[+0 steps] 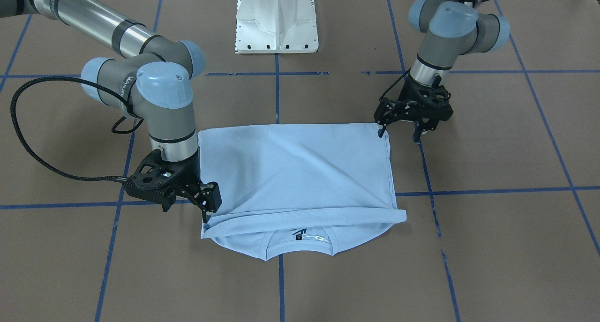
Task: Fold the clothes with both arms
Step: 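Release the hem and move the left gripper to the folded shirt's side edge, then grasp the shirt's side edge with the left gripper and drag it away from the robot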
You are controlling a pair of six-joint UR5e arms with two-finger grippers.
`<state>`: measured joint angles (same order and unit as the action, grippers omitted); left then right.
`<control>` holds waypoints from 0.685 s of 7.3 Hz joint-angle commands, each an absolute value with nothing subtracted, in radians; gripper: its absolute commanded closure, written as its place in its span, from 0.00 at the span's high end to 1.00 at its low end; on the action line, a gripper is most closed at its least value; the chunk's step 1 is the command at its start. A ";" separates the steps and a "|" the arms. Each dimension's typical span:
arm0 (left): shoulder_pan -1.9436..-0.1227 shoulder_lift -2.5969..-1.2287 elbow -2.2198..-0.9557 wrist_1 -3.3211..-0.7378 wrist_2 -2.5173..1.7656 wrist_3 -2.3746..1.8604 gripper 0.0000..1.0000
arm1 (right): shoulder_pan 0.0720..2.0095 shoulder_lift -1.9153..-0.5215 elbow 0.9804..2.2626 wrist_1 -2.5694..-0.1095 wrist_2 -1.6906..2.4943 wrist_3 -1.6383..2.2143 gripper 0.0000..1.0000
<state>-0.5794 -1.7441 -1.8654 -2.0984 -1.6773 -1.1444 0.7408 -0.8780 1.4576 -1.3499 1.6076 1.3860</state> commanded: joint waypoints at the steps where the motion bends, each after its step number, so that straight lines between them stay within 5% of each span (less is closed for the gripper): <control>1: -0.439 -1.701 -1.873 -2.126 -1.566 -1.326 0.66 | 0.741 -0.881 1.460 -1.350 1.606 1.385 1.00; 2: -0.427 -1.707 -1.856 -2.126 -1.566 -1.336 0.52 | 0.741 -0.881 1.459 -1.350 1.605 1.387 1.00; 5: -0.422 -1.727 -1.822 -2.126 -1.568 -1.336 0.48 | 0.741 -0.890 1.459 -1.350 1.601 1.387 1.00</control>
